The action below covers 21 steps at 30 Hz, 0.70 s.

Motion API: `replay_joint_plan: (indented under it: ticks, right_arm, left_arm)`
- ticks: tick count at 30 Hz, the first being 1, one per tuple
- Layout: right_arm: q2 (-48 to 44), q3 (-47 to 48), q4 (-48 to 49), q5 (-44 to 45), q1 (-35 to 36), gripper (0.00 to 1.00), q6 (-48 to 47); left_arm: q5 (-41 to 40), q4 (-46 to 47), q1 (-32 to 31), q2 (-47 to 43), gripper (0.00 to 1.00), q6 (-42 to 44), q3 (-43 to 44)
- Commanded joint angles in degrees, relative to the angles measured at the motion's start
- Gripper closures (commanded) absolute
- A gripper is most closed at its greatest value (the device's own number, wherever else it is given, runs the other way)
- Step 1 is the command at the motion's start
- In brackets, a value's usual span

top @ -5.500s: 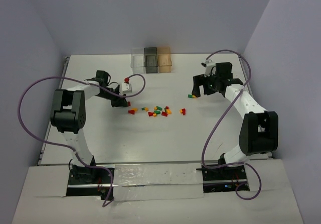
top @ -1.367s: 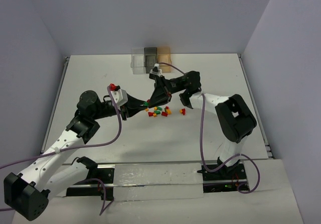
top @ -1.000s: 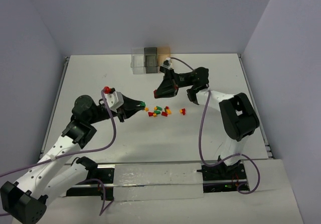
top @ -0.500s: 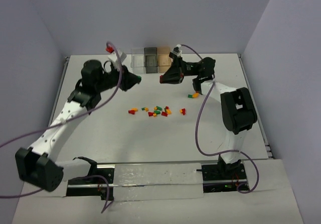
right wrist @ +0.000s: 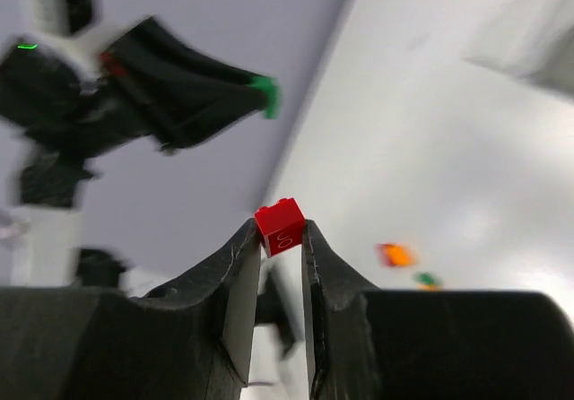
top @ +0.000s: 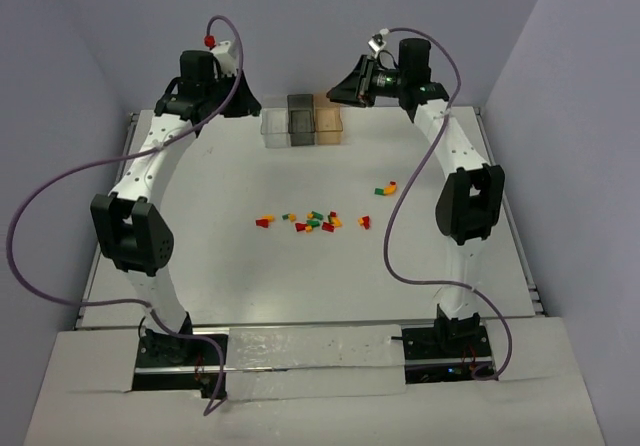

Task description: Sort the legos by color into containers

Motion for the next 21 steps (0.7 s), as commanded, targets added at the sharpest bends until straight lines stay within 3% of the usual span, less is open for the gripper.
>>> replay_joint_plan:
  ticks: [1, 3, 6, 9, 21]
  right_arm:
    - [4.5, 12.1, -26.9, 21.1, 1.0, 1.0, -26.8]
    - [5.7, 16.7, -28.7, 27.9, 1.7, 1.0, -31.0]
    - [5.7, 15.3, -25.5, 41.3, 4.2, 1.0, -37.7]
    - [6.6, 13.9, -21.9, 50.2, 6.6, 1.0, -43.6]
    - [15.7, 15.2, -11.6, 55.2, 8.4, 1.0, -43.9]
  left_arm:
    - [-7.3, 1.9, -0.2, 4.7, 1.0, 1.6, 6.0]
    - [-8.2, 4.7, -0.3, 5.6, 0.99, 2.9, 5.0]
    - [-9.2, 12.8, -0.4, 6.3, 0.93, 3.9, 2.1]
    - [-7.4, 13.9, -0.4, 10.0, 0.89, 4.8, 4.0]
    - [-7.1, 18.7, -0.8, 21.5, 0.89, 3.6, 9.7]
